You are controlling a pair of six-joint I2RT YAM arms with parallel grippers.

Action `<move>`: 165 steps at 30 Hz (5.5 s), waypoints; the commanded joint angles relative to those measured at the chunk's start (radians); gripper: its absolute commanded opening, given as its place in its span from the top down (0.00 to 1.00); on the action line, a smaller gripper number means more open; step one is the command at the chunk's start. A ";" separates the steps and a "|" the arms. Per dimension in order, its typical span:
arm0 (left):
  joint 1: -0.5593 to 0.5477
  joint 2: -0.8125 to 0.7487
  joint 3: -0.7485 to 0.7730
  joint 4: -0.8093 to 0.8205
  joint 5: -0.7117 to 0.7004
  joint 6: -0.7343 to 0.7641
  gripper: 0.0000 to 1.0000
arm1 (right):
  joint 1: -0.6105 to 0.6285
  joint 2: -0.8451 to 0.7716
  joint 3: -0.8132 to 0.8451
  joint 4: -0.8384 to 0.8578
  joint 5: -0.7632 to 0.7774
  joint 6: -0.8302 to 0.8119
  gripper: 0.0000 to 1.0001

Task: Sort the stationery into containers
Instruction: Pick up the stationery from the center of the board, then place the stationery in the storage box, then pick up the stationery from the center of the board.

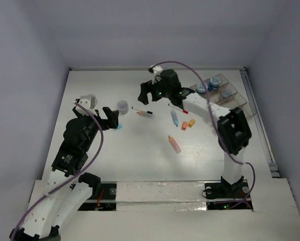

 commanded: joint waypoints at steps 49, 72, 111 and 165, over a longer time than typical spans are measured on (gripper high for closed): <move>0.046 0.039 -0.003 0.046 0.169 -0.007 0.01 | -0.065 -0.029 0.148 0.077 0.499 -0.025 0.55; 0.006 0.019 -0.003 0.037 0.162 -0.001 0.01 | -0.570 -0.195 -0.229 -0.060 0.496 0.090 0.55; 0.006 0.025 -0.003 0.032 0.131 -0.001 0.01 | -0.597 -0.107 -0.210 -0.078 0.466 0.117 0.03; 0.428 1.180 0.436 0.185 -0.204 0.078 0.11 | -0.312 -0.894 -0.790 0.192 -0.132 0.280 0.00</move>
